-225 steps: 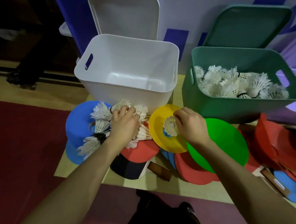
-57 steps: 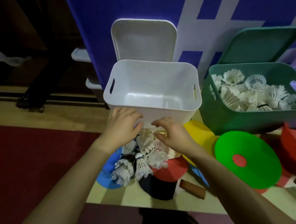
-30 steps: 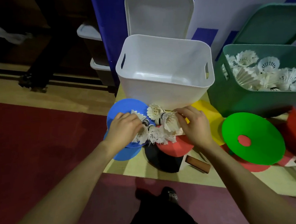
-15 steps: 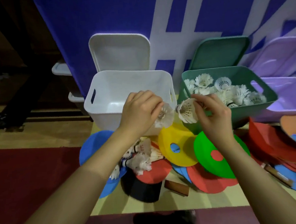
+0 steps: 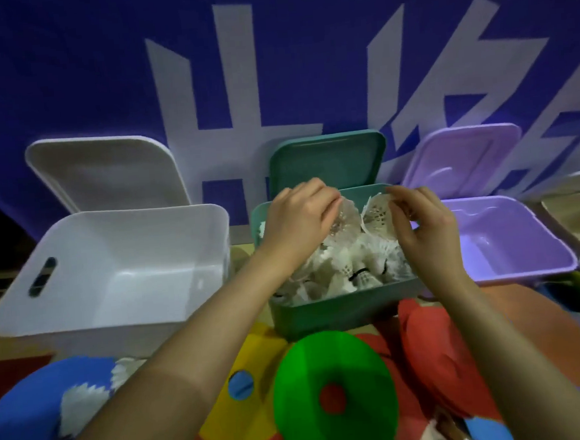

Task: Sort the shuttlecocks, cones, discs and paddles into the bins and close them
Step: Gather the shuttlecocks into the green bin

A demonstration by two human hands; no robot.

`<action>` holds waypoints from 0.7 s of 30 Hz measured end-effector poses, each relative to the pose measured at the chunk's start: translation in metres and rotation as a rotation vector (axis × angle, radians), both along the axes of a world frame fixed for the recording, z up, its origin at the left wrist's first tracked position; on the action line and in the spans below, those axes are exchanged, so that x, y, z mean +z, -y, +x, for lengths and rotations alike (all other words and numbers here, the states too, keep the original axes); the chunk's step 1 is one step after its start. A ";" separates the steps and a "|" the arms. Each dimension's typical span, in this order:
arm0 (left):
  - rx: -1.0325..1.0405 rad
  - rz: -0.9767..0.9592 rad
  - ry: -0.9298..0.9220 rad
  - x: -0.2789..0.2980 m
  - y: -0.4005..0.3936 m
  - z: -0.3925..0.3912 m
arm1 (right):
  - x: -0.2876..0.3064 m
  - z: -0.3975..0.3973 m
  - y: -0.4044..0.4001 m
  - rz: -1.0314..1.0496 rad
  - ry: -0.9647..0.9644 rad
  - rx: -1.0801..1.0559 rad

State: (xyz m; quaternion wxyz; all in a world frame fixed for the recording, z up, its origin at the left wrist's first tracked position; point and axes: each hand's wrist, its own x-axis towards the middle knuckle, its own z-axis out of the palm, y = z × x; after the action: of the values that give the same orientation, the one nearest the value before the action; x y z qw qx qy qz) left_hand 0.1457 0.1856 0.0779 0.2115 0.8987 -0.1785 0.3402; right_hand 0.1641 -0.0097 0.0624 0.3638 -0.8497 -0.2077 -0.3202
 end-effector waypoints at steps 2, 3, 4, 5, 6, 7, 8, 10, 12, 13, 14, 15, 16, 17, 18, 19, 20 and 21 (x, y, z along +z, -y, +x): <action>0.031 -0.037 -0.013 -0.008 0.019 0.027 | -0.008 0.029 0.019 -0.042 -0.016 -0.046; 0.051 -0.060 -0.022 -0.012 0.028 0.040 | -0.012 0.042 0.027 -0.064 -0.014 -0.079; 0.071 -0.076 -0.031 -0.016 0.036 0.053 | -0.016 0.055 0.033 -0.088 -0.008 -0.114; 0.089 -0.080 -0.037 -0.022 0.044 0.066 | -0.020 0.066 0.038 -0.108 -0.009 -0.150; 0.107 -0.076 -0.042 -0.027 0.050 0.078 | -0.024 0.077 0.042 -0.128 -0.018 -0.188; 0.124 -0.071 -0.053 -0.032 0.056 0.090 | -0.027 0.087 0.045 -0.149 -0.028 -0.225; 0.141 -0.067 -0.071 -0.036 0.060 0.100 | -0.030 0.096 0.046 -0.184 -0.036 -0.257; 0.168 -0.022 -0.114 -0.047 0.064 0.115 | -0.039 0.112 0.047 -0.300 -0.040 -0.283; 0.171 0.122 -0.136 -0.061 0.064 0.126 | -0.051 0.123 0.048 -0.466 -0.093 -0.234; 0.165 0.206 -0.145 -0.069 0.064 0.129 | -0.058 0.125 0.048 -0.559 -0.166 -0.190; 0.142 0.273 -0.219 -0.075 0.064 0.129 | -0.065 0.124 0.049 -0.641 -0.239 -0.148; 0.127 0.321 -0.330 -0.080 0.063 0.126 | -0.071 0.122 0.050 -0.694 -0.283 -0.113; 0.119 0.370 -0.464 -0.085 0.062 0.122 | -0.075 0.120 0.052 -0.724 -0.303 -0.092; 0.119 0.400 -0.564 -0.092 0.059 0.118 | -0.075 0.117 0.054 -0.744 -0.317 -0.082; 0.125 0.421 -0.625 -0.098 0.056 0.116 | -0.074 0.115 0.054 -0.768 -0.337 -0.075; 0.134 0.434 -0.662 -0.100 0.053 0.113 | -0.072 0.115 0.054 -0.790 -0.366 -0.066; 0.138 0.443 -0.681 -0.099 0.051 0.111 | -0.070 0.114 0.053 -0.801 -0.396 -0.054; 0.137 0.441 -0.687 -0.097 0.049 0.109 | -0.067 0.113 0.052 -0.799 -0.417 -0.049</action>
State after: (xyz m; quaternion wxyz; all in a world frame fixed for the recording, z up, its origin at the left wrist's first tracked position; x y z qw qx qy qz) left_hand 0.2548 0.1361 -0.0190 0.0381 0.9935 -0.1062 -0.0124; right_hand 0.2775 -0.0613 -0.0050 0.0335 -0.9745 -0.2173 -0.0453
